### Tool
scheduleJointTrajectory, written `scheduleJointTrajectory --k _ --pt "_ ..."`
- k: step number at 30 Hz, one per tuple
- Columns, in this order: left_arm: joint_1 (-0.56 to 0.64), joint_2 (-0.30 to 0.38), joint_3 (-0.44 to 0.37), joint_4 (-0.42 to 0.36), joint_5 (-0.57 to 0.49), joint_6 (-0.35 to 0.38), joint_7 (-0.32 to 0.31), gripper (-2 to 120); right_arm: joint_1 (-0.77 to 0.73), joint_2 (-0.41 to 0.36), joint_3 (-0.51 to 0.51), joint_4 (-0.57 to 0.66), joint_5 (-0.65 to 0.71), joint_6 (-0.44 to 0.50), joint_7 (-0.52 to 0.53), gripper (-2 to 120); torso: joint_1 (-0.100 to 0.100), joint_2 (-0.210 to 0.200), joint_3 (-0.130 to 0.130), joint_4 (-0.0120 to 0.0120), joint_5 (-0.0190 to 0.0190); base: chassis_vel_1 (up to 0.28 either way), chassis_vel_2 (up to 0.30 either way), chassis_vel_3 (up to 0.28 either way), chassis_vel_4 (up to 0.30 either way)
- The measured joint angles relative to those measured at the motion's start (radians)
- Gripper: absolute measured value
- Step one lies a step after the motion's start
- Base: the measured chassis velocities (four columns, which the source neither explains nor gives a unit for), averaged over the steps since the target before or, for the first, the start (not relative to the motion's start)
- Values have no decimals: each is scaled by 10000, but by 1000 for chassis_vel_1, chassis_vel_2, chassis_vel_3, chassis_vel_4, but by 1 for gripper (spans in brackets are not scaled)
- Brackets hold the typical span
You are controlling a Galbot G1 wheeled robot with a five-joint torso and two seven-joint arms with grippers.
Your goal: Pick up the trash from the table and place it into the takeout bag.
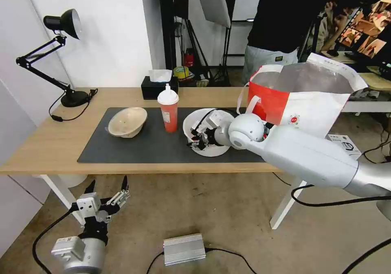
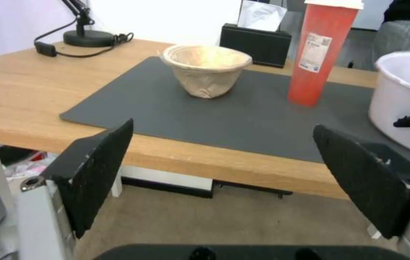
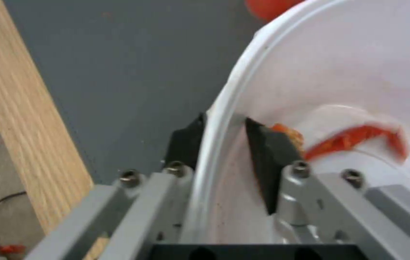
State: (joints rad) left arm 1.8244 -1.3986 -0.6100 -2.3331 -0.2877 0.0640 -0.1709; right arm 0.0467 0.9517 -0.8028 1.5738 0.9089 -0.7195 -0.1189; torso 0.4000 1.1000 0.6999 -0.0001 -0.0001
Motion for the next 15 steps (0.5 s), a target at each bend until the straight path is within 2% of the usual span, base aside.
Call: scheduleJointTrajectory --k 6,15 --pt "14 -35 13 -1 16 -5 -1 100 -8 58 -8 -21 -1 0 14 0 0 -1 0 0 0 0 0 0 0" --pt "-2 37 -44 -15 -25 -20 -24 100 -7 184 -20 -88 55 -1 55 0 -1 0 0 1 0 0 0 0 0"
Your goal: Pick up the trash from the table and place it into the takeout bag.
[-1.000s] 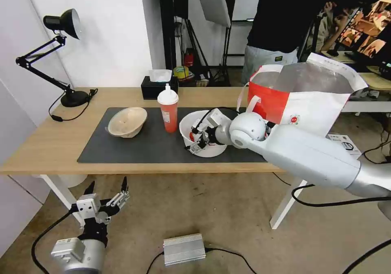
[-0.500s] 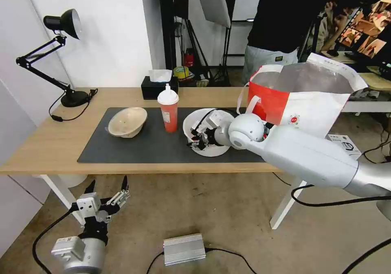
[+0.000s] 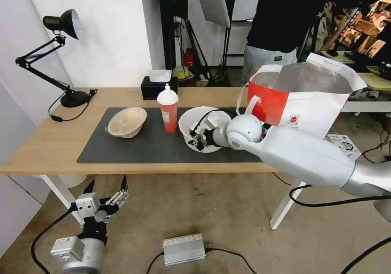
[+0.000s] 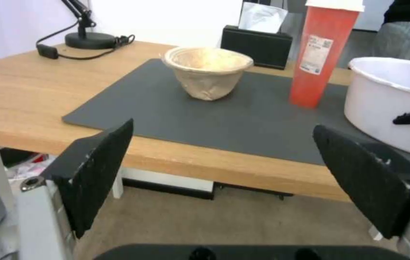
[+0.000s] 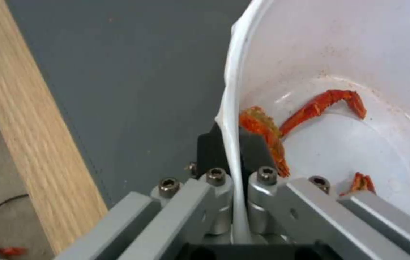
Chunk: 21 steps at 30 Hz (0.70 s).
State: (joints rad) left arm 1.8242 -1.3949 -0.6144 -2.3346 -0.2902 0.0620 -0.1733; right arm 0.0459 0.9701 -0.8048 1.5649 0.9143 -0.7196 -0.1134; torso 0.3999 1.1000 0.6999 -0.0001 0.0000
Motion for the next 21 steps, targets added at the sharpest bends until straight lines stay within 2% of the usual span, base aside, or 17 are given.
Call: scheduleJointTrajectory --k 13,21 --pt "-76 111 25 88 -106 -16 -49 100 249 39 175 -56 391 -7 40 0 1 -2 1 2 0 0 0 0 0" --pt "-21 168 23 65 -162 -17 -241 100 383 -239 425 141 679 -7 141 0 1 -2 1 1 0 0 0 0 0"
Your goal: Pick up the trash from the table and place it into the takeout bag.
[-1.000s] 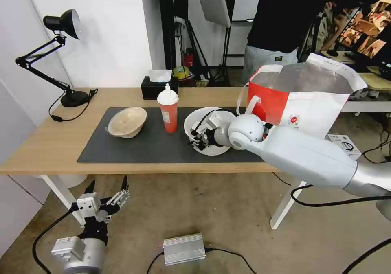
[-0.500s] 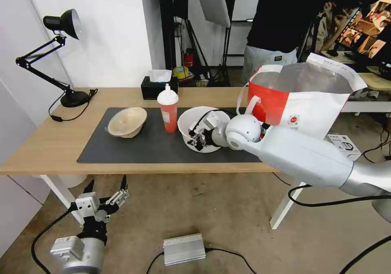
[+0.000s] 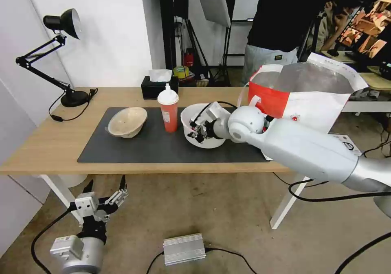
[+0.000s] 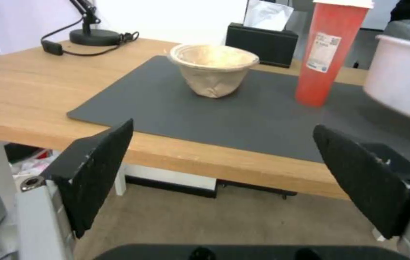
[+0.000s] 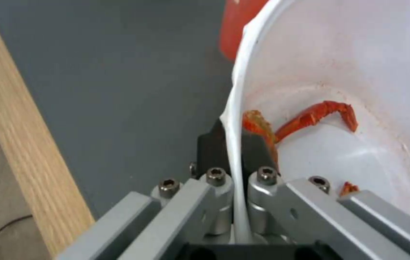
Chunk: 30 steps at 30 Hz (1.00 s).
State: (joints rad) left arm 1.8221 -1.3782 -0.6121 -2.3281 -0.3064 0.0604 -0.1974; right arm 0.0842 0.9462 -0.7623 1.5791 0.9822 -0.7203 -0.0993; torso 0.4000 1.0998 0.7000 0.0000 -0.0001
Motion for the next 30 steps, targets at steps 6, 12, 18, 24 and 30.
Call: scheduleJointTrajectory --k 6,12,18,24,30 --pt "92 -12 -39 -90 17 0 -3 100 -55 -417 310 538 163 4 102 0 0 0 0 -1 2 0 0 0 0" --pt "157 -34 -116 -150 18 -6 -36 100 147 -726 462 929 329 8 140 0 0 0 0 -1 2 0 0 0 0" --pt "158 -120 -246 -203 -31 -19 -80 100 464 -888 641 1243 555 16 154 0 0 2 0 0 1 0 0 0 0" --pt "172 -151 -269 -209 -42 -31 -101 100 636 -968 690 1365 680 41 73 0 0 2 0 -1 1 0 0 0 0" --pt "131 -151 -278 -163 -47 -74 -199 100 1059 -935 738 1324 848 141 -244 0 0 2 0 -1 0 0 0 0 0"
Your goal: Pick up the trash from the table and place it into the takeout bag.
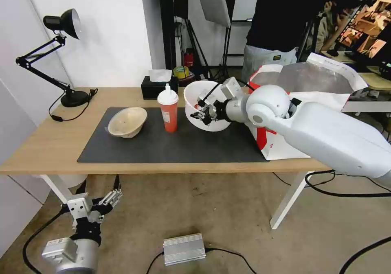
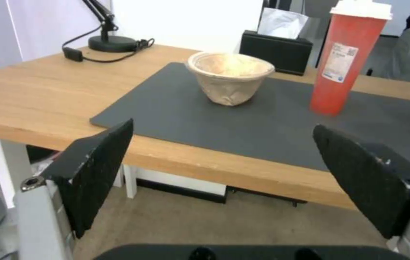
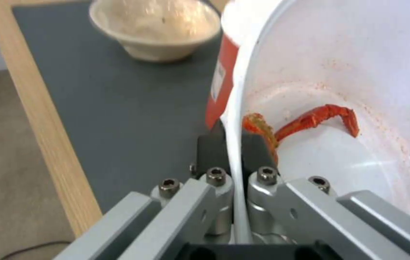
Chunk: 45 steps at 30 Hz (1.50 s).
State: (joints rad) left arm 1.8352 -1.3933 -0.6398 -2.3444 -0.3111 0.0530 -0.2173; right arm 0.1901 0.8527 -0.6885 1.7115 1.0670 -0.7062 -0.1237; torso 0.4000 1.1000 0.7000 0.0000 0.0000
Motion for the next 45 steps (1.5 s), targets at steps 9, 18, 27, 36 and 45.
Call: scheduleJointTrajectory --k 9,18,27,36,45 --pt "74 -88 -29 -65 10 -166 -42 100 749 269 133 -111 445 53 -33 0 0 0 0 1 0 0 0 0 0" --pt "90 -183 -46 -108 48 -195 -44 100 1501 521 137 -404 773 57 1 0 0 0 0 0 -1 0 0 0 0" --pt "167 -210 -63 -35 79 -319 -98 100 1923 527 137 -487 868 57 33 0 0 0 0 0 0 0 0 0 0" --pt "314 -357 -59 -186 93 -357 -83 100 2524 526 140 -832 1111 -10 195 0 0 0 0 1 0 0 0 0 0" --pt "503 -465 -46 -395 232 -358 -57 100 3021 240 155 -987 1216 -137 295 0 0 0 -1 0 1 0 0 0 0"
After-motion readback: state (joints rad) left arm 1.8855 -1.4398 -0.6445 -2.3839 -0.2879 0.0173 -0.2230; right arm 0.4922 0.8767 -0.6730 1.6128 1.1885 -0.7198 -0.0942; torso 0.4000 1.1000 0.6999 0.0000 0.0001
